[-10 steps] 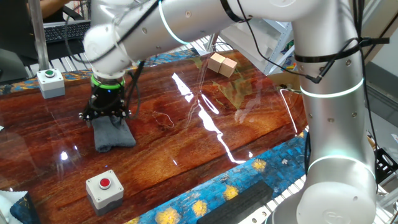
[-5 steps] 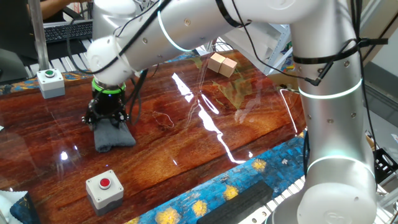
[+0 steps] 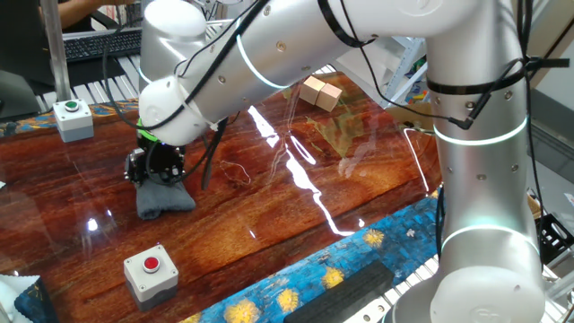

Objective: Clean the table with a cloth

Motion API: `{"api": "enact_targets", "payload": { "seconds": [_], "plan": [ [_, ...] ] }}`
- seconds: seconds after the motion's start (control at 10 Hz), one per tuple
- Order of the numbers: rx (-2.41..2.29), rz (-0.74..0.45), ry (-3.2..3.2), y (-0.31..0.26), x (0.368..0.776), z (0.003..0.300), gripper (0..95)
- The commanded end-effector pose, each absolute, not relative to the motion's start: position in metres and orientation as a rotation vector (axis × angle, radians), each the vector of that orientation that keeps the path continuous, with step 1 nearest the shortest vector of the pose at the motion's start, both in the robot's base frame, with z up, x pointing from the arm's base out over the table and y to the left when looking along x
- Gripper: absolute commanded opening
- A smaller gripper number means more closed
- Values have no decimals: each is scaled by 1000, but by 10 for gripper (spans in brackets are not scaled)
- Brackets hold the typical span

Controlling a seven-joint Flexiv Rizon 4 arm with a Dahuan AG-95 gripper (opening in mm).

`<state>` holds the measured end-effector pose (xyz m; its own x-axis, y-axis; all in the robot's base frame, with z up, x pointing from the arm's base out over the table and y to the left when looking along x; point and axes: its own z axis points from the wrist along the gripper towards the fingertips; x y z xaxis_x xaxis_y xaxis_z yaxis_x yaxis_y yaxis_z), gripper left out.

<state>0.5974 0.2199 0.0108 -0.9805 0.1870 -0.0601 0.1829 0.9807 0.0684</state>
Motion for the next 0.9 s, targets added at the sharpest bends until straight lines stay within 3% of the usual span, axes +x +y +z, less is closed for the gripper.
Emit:
{"api": "enact_targets", "payload": {
  "seconds": [0.1,0.9],
  "plan": [
    [305,26,3075,222,598,12,0],
    [197,14,3093,193,591,21,0]
  ]
}}
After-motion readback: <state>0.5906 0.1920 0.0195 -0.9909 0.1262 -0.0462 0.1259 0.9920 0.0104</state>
